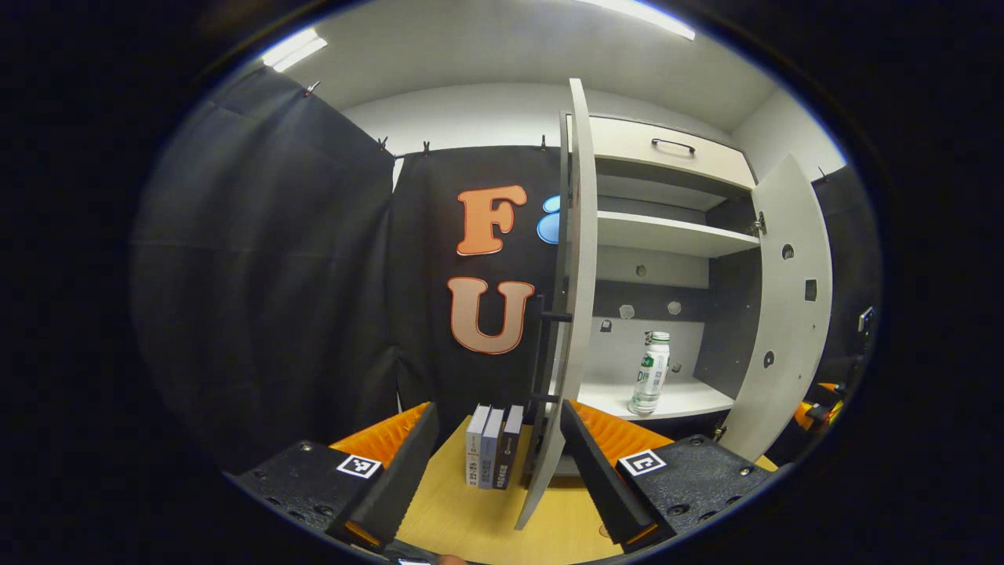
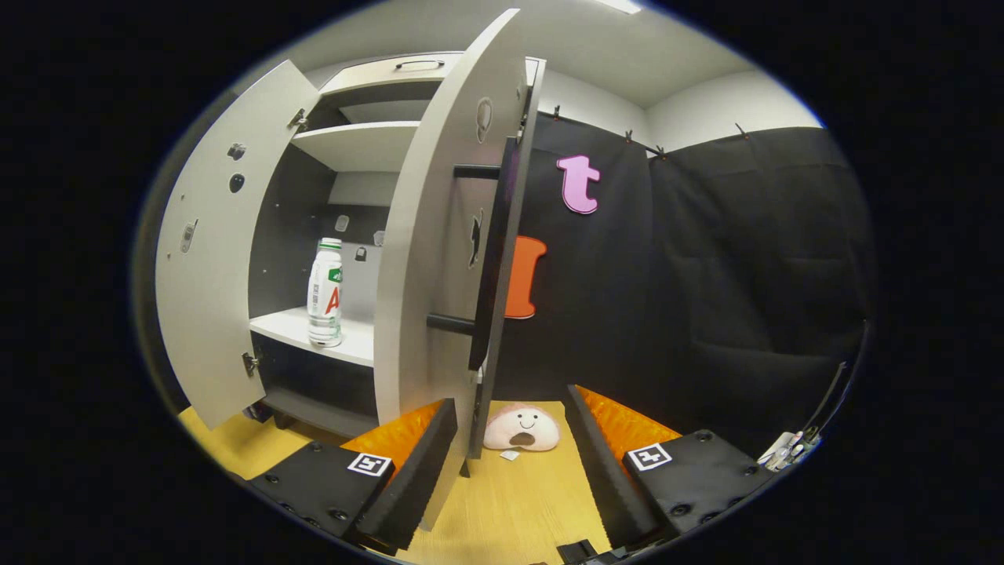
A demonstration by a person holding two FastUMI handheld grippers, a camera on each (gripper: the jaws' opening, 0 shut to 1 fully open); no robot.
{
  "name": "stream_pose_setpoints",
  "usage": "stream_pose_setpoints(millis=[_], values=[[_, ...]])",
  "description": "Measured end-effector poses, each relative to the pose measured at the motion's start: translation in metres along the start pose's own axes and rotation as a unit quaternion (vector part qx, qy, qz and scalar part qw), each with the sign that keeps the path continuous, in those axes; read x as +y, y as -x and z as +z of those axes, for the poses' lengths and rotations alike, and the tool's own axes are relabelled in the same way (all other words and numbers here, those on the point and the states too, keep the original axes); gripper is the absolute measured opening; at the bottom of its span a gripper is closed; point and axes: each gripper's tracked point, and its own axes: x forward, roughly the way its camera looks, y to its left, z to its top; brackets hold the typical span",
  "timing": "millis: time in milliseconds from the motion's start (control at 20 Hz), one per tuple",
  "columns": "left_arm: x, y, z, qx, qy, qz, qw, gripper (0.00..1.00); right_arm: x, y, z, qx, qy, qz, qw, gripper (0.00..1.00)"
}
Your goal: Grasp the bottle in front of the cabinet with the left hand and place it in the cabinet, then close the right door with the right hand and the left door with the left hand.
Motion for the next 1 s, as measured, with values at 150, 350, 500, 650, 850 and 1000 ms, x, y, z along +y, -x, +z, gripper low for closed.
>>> stream_pose_setpoints(millis=[150, 350, 500, 650, 850, 1000], values=[[0.015, 0.001, -0.003, 0.002, -0.008, 0.016, 1.0, 0.95, 0.022, -0.008, 0.003, -0.002, -0.004, 0.02, 1.0, 0.93], [0.027, -0.001, -0.007, 0.004, -0.008, 0.026, 1.0, 0.95, 0.055, -0.015, 0.001, 0.005, -0.007, 0.052, 0.999, 0.91], [0.032, -0.003, -0.012, 0.009, -0.008, 0.028, 1.0, 0.95, 0.085, -0.022, 0.002, 0.002, 0.007, 0.081, 0.997, 0.93], [0.037, -0.004, -0.018, 0.012, 0.004, 0.031, 0.999, 0.95, 0.115, -0.027, 0.005, 0.0, 0.01, 0.114, 0.993, 0.94], [0.047, -0.008, -0.026, 0.018, -0.009, 0.043, 0.999, 0.93, 0.13, -0.026, 0.015, -0.005, 0.001, 0.124, 0.992, 0.94], [0.052, -0.013, -0.035, 0.023, -0.009, 0.045, 0.999, 0.95, 0.126, -0.022, 0.023, -0.009, 0.001, 0.12, 0.993, 0.98]])
